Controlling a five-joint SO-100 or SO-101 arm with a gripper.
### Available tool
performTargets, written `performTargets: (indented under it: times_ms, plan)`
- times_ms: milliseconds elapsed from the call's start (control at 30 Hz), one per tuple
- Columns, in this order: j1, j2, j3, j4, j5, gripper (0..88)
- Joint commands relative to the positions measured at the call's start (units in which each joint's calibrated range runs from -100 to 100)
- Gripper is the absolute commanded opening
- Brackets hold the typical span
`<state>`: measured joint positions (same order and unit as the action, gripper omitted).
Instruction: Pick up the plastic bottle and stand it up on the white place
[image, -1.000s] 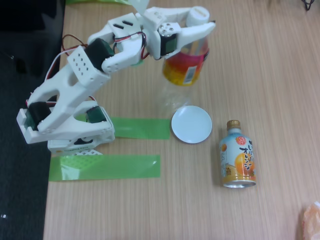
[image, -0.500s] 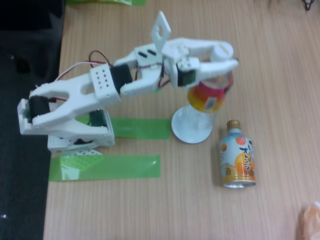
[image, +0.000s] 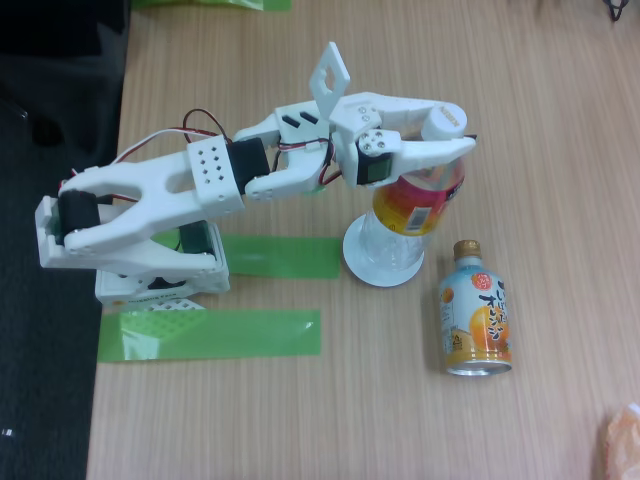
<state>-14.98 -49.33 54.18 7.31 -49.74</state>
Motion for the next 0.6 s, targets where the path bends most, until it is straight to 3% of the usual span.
performTargets:
  times_ms: [0, 567]
  plan:
    - [0.0, -1.5, -0.3, -1.0, -0.2, 8.9]
    - [-3.9, -19.2, 8.1, -1.0, 0.0, 8.9]
